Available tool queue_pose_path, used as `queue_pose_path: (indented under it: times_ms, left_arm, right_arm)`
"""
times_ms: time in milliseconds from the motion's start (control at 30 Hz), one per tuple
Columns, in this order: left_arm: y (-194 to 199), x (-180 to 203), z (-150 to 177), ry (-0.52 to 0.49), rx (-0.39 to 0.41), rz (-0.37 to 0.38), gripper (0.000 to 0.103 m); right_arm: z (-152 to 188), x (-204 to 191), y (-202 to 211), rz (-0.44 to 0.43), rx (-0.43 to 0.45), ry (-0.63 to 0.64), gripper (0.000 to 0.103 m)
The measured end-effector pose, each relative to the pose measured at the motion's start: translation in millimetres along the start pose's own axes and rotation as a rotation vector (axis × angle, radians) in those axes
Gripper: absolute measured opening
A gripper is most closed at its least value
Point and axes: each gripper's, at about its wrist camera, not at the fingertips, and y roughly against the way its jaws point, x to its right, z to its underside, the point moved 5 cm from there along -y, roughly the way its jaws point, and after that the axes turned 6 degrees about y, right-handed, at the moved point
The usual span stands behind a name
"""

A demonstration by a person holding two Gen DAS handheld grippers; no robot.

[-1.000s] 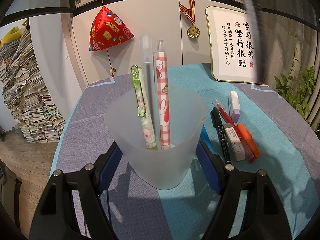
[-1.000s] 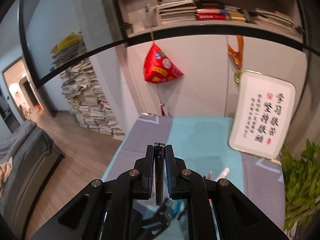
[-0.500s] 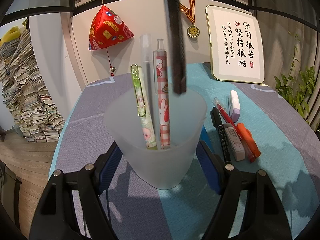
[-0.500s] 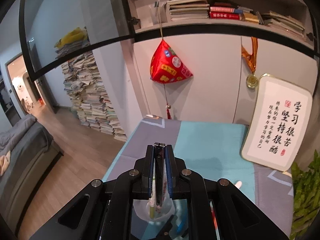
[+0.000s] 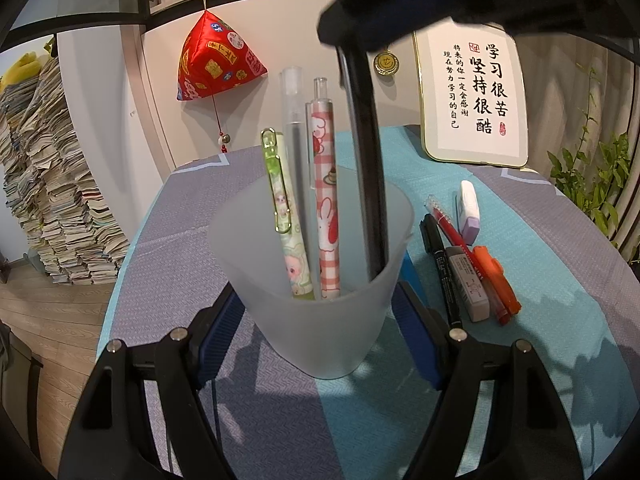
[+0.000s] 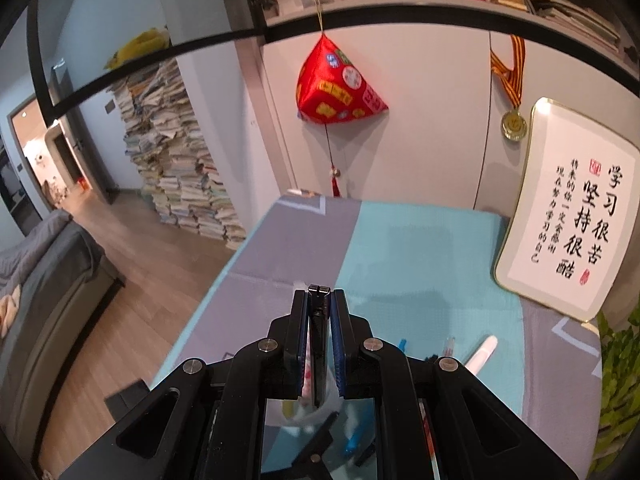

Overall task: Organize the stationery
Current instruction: 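Lift the black clip pen with the right gripper and drop it into the cup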

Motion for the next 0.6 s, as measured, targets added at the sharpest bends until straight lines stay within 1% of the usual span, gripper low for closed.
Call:
queue_pose_path:
  times_ms: [400,600]
  left_arm:
    - [0.1,0.6,0.3,0.0,0.0,0.0,0.075]
    - [-0.1,2.5,1.2,-0.001,0.001,-0.001,0.075]
  right_arm:
    - [15.5,2.8,-6.8,-0.035,-0.064,-0.002,0.012]
    - [20.3,7.6,1.1,-0.042,-0.068,-0.019,0.012]
